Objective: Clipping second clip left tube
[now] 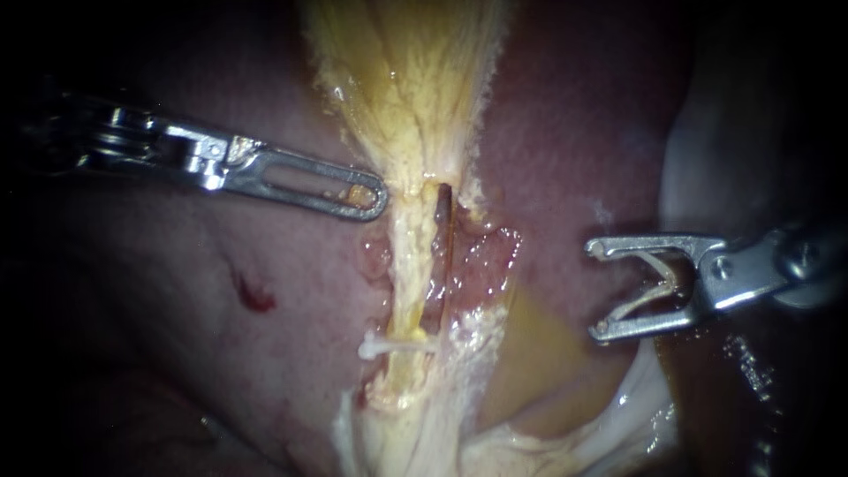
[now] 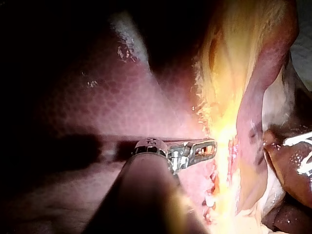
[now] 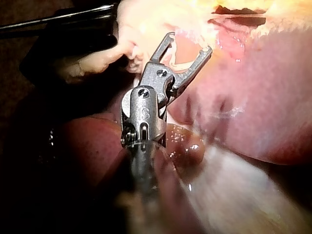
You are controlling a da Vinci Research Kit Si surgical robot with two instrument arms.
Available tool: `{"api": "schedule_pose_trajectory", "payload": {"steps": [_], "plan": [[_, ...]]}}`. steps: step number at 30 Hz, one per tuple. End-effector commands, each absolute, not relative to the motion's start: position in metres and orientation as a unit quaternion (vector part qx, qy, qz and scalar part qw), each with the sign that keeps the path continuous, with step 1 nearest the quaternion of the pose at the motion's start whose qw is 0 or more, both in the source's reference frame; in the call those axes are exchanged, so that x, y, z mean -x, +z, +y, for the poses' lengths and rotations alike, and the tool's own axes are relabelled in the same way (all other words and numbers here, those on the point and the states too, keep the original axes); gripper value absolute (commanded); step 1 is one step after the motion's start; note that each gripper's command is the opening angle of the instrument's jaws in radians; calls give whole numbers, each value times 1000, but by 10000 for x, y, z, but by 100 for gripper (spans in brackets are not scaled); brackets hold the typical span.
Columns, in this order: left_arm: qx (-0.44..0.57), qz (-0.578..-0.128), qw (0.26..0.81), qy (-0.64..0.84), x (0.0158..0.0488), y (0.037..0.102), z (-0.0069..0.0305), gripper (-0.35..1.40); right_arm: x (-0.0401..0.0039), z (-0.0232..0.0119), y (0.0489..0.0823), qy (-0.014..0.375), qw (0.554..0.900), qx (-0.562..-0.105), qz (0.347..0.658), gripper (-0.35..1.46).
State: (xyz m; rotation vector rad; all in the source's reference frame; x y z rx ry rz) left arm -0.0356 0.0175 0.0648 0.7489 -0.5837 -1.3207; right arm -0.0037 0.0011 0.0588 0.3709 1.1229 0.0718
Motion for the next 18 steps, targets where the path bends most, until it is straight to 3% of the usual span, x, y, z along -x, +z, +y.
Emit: {"api": "schedule_pose_trajectory", "payload": {"steps": [1,18], "plan": [[-335,-261,687,-590,356,648,175,-35,36,11,588,34,830,-175,529,48],[-343,-269,677,-593,325,584,196,-35,36,11,587,34,830,-175,529,48]]}}
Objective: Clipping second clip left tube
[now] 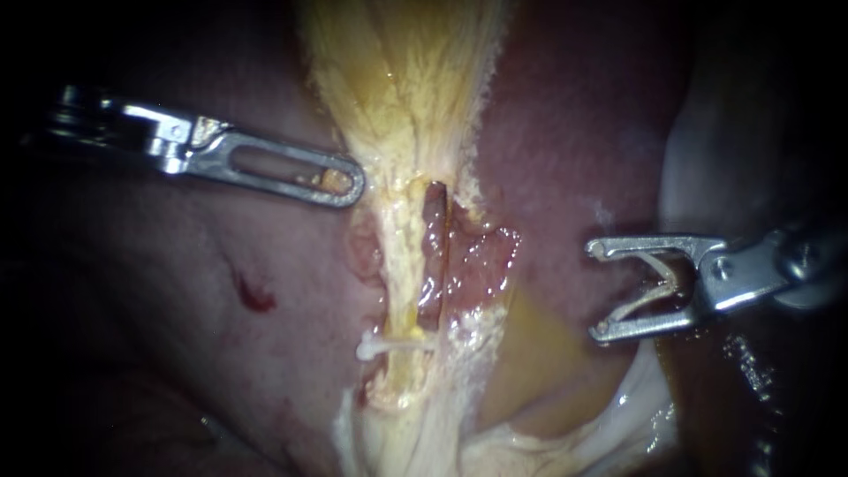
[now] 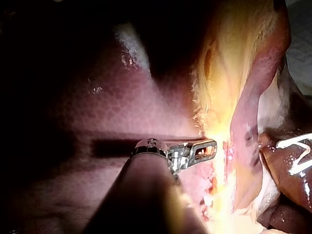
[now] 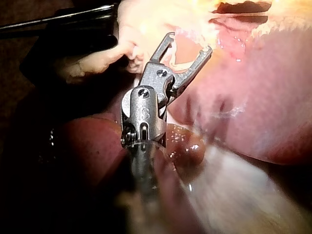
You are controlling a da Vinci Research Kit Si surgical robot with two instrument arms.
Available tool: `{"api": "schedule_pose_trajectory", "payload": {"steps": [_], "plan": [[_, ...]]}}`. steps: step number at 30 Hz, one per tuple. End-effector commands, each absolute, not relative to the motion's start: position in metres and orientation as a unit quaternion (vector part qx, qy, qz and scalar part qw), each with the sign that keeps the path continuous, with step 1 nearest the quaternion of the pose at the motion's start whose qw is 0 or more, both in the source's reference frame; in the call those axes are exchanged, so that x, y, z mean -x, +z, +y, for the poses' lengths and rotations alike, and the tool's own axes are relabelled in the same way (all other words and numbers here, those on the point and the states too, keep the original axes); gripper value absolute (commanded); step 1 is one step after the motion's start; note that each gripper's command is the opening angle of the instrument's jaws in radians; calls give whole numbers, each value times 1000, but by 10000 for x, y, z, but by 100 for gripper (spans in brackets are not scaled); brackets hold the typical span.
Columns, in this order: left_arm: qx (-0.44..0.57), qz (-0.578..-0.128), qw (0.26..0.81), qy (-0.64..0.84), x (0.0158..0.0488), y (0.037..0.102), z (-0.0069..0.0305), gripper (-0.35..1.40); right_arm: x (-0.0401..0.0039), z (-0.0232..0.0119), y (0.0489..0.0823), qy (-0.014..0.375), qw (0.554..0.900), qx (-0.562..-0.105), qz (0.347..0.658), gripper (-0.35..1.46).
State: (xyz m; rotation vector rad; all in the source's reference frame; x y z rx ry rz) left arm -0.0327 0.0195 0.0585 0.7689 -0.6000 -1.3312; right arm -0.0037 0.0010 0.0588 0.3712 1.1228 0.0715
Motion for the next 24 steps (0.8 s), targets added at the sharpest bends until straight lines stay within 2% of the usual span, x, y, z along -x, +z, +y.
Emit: {"api": "schedule_pose_trajectory", "payload": {"steps": [1,9,24], "plan": [[-342,-270,676,-594,322,579,198,-35,36,11,587,34,830,-175,529,48],[-347,-275,671,-595,306,556,202,-35,36,11,587,34,830,-175,529,48],[-352,-278,660,-602,306,541,201,-35,34,9,584,34,830,-175,528,48]]}}
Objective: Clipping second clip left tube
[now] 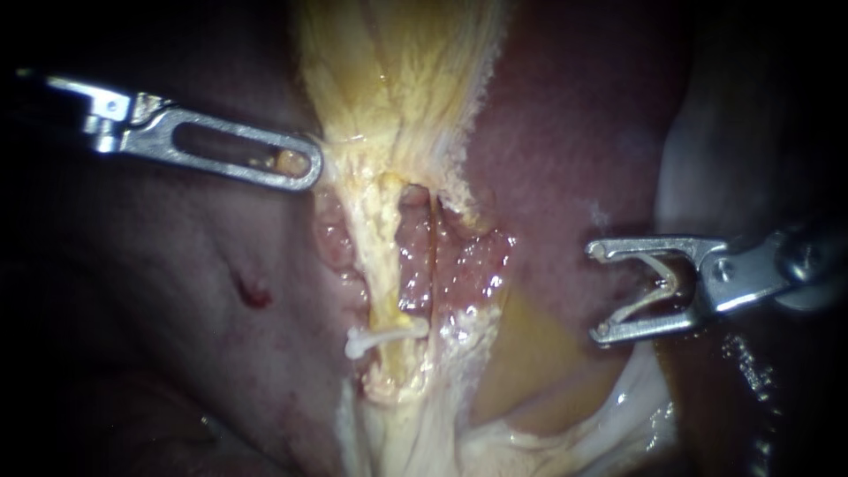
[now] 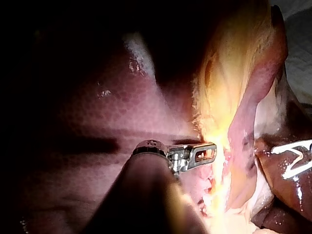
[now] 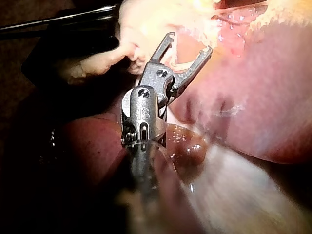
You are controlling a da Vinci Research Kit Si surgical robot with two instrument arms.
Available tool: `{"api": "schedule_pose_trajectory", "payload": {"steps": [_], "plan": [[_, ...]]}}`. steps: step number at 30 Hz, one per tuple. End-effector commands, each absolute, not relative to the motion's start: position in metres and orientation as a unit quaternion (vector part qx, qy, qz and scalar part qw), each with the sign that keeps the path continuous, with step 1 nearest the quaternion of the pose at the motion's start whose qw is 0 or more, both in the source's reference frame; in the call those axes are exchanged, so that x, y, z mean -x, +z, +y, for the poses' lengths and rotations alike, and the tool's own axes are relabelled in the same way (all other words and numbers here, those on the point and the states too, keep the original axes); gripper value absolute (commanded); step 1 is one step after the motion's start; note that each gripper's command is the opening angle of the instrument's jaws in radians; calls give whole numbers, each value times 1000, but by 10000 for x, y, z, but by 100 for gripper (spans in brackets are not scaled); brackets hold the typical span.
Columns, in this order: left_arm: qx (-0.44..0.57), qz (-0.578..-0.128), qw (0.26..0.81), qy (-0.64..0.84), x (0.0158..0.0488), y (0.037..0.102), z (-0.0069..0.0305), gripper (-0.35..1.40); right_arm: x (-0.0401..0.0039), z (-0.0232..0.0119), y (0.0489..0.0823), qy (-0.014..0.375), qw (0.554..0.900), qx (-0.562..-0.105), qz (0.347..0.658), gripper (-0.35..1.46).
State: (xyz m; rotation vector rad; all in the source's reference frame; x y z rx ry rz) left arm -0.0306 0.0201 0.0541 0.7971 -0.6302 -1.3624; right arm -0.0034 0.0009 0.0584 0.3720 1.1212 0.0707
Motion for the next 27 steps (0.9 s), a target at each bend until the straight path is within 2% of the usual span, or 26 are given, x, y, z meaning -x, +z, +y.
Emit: {"api": "schedule_pose_trajectory", "payload": {"steps": [1,12,27], "plan": [[-352,-278,660,-602,306,541,201,-35,32,9,584,34,830,-175,528,48],[-352,-277,659,-604,307,542,200,-35,4,3,592,33,827,-174,534,49],[-352,-277,659,-604,308,543,199,-35,-47,-6,613,68,808,-210,547,49]]}}
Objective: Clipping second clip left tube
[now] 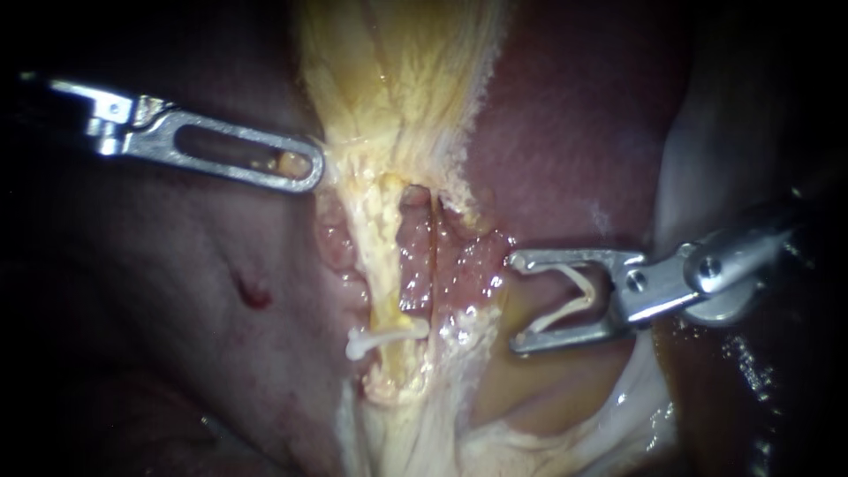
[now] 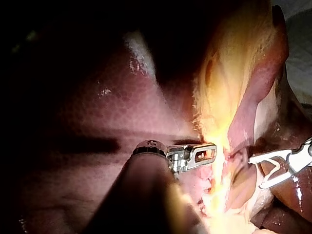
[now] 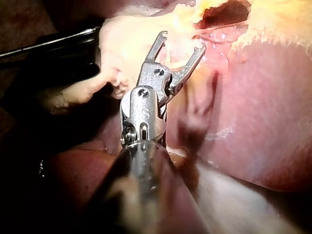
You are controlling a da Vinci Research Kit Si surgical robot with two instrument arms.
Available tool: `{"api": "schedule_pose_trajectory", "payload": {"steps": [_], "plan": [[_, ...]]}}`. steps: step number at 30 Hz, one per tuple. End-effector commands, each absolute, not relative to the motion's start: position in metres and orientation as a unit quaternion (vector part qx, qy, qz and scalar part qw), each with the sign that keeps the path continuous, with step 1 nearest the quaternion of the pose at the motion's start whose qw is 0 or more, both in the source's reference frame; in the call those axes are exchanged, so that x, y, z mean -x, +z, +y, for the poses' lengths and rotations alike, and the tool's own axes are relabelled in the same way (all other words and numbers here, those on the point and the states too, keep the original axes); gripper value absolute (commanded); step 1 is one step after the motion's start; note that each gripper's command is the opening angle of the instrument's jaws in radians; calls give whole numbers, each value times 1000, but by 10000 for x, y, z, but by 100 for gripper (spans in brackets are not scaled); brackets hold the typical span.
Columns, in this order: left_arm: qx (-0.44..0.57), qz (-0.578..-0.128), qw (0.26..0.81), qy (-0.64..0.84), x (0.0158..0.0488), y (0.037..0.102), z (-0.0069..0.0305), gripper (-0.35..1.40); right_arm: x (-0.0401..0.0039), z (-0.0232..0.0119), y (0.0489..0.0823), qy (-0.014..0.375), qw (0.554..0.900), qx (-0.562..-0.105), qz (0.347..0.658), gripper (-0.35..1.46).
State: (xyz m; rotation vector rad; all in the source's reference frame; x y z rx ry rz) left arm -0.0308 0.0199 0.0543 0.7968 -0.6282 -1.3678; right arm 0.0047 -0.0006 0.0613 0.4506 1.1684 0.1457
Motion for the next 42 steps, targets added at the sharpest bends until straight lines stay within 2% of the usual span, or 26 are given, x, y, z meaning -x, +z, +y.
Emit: {"api": "schedule_pose_trajectory", "payload": {"steps": [1,11,18,34,42], "plan": [[-352,-277,659,-604,308,543,199,-35,-51,-7,614,69,806,-212,548,49],[-352,-278,659,-604,308,543,198,-35,-97,-20,628,90,790,-244,555,49],[-351,-278,659,-604,309,543,198,-35,-114,-25,640,97,784,-253,559,49],[-351,-278,659,-605,311,541,196,-35,-129,-24,682,140,764,-288,560,49],[-351,-278,659,-605,311,539,195,-35,-128,-24,698,147,762,-296,557,49]]}}
